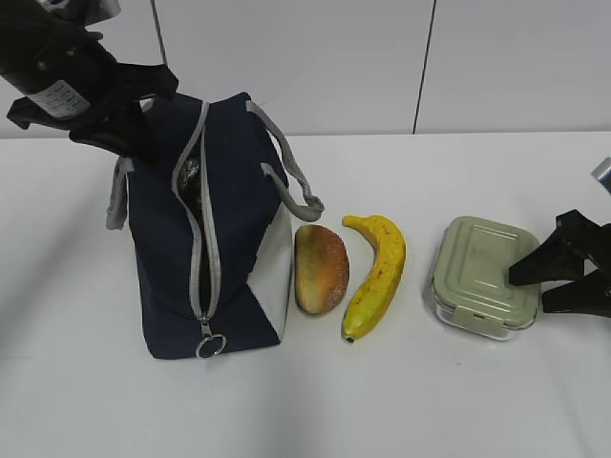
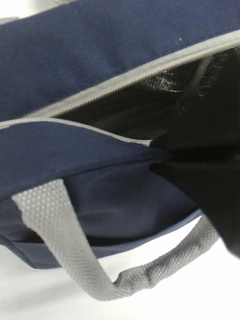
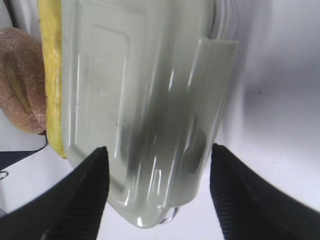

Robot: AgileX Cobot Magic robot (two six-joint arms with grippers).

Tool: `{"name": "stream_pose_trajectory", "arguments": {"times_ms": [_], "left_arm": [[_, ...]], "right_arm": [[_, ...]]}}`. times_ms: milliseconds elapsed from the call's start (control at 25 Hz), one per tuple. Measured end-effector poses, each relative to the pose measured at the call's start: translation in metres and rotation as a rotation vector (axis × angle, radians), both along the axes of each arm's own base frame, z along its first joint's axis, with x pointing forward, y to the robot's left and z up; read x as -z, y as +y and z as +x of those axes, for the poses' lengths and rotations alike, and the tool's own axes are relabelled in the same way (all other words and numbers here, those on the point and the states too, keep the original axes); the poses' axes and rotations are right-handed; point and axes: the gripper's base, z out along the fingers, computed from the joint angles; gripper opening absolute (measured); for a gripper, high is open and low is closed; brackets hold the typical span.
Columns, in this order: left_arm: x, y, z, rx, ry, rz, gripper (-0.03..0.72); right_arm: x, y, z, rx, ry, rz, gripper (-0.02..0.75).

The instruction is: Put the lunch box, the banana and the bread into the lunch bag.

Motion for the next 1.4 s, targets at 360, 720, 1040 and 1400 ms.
{"name": "stream_pose_trajectory", "arguments": {"times_ms": [360, 720, 1040, 1400], "left_arm": [[0.0, 0.0, 0.0, 0.0, 0.001, 0.0, -0.001], [0.0, 0.0, 0.0, 0.001, 0.003, 0.001, -0.001], [0.0, 0.0, 0.0, 0.001, 0.003, 0.0, -0.001], [0.0, 0.0, 0.0, 0.001, 0.003, 0.0, -0.001]], "right_arm": [[0.0, -0.001, 0.004, 0.054, -0.015, 0.007, 0.479], [0.004, -0.004, 0.009, 0.117, -0.019, 0.012, 0.597], [0.023, -0.001, 0.013, 0.123, 0.033, 0.095, 0.593], [0.02, 0.0, 0.016, 0.113, -0.023, 0.11, 0.553]]}}
